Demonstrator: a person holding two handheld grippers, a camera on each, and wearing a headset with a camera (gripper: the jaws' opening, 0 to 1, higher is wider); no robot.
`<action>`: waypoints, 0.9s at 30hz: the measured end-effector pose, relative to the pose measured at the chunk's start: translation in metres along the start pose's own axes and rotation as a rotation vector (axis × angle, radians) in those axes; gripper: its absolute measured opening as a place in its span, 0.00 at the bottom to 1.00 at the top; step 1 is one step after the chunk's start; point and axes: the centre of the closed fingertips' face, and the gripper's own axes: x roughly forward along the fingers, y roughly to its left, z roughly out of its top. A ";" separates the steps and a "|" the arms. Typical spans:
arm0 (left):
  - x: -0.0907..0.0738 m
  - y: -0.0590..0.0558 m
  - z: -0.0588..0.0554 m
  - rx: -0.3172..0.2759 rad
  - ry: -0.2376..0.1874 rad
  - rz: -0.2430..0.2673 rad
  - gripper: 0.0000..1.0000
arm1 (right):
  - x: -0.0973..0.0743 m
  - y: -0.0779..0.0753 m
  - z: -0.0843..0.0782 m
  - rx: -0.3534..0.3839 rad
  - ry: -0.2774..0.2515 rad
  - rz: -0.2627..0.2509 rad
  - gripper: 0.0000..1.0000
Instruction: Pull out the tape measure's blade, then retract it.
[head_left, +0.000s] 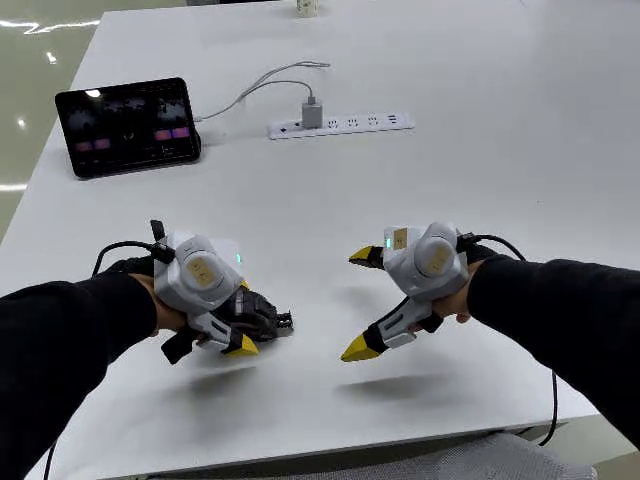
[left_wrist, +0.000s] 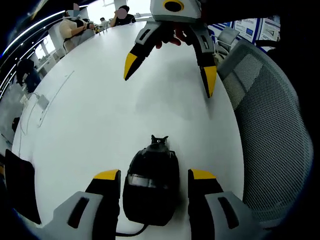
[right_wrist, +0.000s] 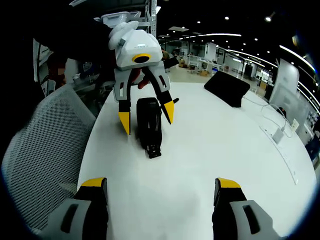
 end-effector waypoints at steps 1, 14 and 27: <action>0.000 0.000 0.000 0.002 0.004 -0.003 0.45 | 0.001 0.000 0.002 -0.003 -0.002 -0.001 0.87; 0.003 0.005 -0.001 0.000 -0.006 0.019 0.35 | 0.032 -0.003 0.012 -0.009 0.018 0.026 0.71; 0.002 0.004 0.001 -0.011 -0.018 0.024 0.35 | 0.064 0.009 0.022 -0.044 0.055 0.066 0.39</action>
